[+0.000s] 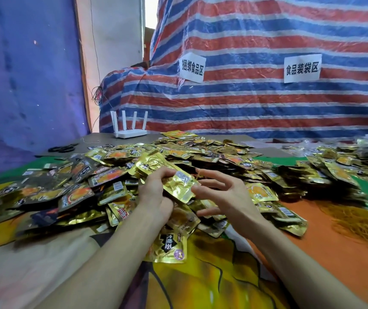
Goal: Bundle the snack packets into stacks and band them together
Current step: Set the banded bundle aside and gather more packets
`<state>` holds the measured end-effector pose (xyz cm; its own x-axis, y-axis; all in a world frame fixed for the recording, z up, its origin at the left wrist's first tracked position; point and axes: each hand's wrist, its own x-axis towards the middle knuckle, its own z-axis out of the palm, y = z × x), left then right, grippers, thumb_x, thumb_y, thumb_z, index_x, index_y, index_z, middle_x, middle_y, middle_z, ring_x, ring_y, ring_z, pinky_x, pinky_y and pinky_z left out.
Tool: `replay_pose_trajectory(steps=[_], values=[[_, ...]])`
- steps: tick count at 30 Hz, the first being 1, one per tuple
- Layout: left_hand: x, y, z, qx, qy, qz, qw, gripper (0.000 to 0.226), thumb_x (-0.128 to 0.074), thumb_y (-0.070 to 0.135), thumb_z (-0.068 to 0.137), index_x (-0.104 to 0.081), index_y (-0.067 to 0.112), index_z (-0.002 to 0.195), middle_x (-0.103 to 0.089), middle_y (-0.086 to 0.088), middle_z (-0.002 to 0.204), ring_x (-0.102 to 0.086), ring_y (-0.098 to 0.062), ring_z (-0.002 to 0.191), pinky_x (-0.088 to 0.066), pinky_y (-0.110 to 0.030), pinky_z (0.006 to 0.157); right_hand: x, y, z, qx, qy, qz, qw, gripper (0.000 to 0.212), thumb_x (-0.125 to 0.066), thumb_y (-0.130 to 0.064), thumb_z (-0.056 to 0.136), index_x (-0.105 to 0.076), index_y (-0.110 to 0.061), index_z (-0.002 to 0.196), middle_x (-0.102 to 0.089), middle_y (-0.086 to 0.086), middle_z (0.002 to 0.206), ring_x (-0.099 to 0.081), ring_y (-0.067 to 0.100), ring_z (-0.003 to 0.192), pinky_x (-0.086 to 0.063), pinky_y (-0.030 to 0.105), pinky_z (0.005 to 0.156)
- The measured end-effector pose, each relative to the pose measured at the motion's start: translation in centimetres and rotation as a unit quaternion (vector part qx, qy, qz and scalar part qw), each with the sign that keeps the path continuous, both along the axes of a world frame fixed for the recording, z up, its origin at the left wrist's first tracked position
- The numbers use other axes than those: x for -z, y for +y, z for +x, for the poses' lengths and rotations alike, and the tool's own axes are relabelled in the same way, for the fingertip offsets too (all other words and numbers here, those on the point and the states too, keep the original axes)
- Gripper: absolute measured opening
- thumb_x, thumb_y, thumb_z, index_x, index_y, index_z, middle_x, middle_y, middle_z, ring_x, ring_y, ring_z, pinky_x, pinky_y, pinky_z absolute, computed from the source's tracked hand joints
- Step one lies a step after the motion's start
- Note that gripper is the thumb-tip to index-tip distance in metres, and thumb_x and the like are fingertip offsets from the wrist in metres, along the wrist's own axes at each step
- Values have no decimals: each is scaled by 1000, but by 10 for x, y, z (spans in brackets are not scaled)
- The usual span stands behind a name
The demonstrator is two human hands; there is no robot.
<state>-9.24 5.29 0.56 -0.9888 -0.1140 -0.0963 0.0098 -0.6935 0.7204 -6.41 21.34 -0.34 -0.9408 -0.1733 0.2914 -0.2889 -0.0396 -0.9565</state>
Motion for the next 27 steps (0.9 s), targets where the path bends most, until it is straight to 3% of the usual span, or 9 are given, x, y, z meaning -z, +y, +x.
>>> replay_pose_trajectory(steps=[3, 5, 8, 11, 14, 19, 21, 23, 27], values=[[1, 4, 3, -3, -1, 24, 1000, 53, -63, -1, 81, -52, -2, 133, -62, -28, 129, -67, -43, 100, -59, -49, 65, 5, -14, 4, 0, 30, 16, 999, 47, -87, -17, 78, -73, -33, 119, -73, 3, 106, -76, 24, 89, -64, 50, 72], [1, 7, 6, 22, -6, 29, 999, 42, -64, 5, 82, -58, -4, 123, -67, -26, 121, -68, -44, 101, -59, -52, 73, 6, -20, 4, 12, 49, 20, 999, 46, -88, -17, 77, -73, -34, 117, -74, 0, 105, -75, 23, 93, -63, 52, 79], [4, 14, 11, 74, -22, 33, 996, 15, -63, 11, 85, -69, -1, 90, -72, -20, 89, -72, -39, 74, -60, -51, 77, 9, -24, 2, 56, 95, 65, 992, 52, -87, -16, 78, -69, -34, 123, -69, -5, 120, -68, 16, 109, -56, 48, 98], [5, 19, 13, 119, -15, 42, 992, 23, -62, 16, 87, -70, -2, 99, -73, -21, 94, -73, -38, 78, -62, -46, 71, 12, -26, 0, 91, 118, 81, 986, 59, -87, -16, 76, -66, -32, 129, -65, -3, 126, -61, 14, 118, -50, 44, 105], [4, 20, 12, 130, -11, 27, 991, 26, -62, 19, 87, -70, 0, 102, -72, -19, 97, -72, -37, 83, -58, -48, 82, 14, -25, 0, 95, 132, 84, 983, 60, -87, -16, 77, -64, -32, 130, -63, -1, 128, -59, 13, 120, -49, 42, 105], [4, 17, 11, 141, 15, 13, 990, 29, -61, 21, 90, -78, 4, 74, -74, -13, 81, -74, -31, 70, -61, -37, 66, 16, -25, -1, 112, 172, 102, 973, 66, -90, -12, 68, -64, -31, 126, -57, -4, 126, -56, -5, 113, -47, 15, 97], [4, 17, 12, 154, 21, 11, 988, 31, -61, 20, 90, -79, 5, 69, -74, -12, 82, -74, -30, 72, -63, -38, 68, 16, -23, -2, 133, 203, 135, 961, 67, -89, -10, 66, -63, -26, 126, -55, -2, 123, -54, -7, 111, -44, 9, 93], [4, 18, 12, 162, 19, 1, 987, 25, -63, 19, 88, -78, 5, 74, -73, -12, 87, -73, -30, 78, -60, -40, 80, 15, -20, -3, 157, 223, 166, 948, 67, -90, -15, 65, -61, -20, 124, -56, -2, 117, -57, -3, 106, -47, 11, 88], [8, 20, 10, 164, 25, -40, 985, 17, -67, 15, 81, -76, 0, 85, -73, -16, 91, -73, -30, 78, -60, -41, 79, 8, -13, 0, 164, 210, 257, 929, 69, -87, -38, 62, -48, -21, 116, -62, -7, 99, -64, 11, 88, -57, 39, 76]])
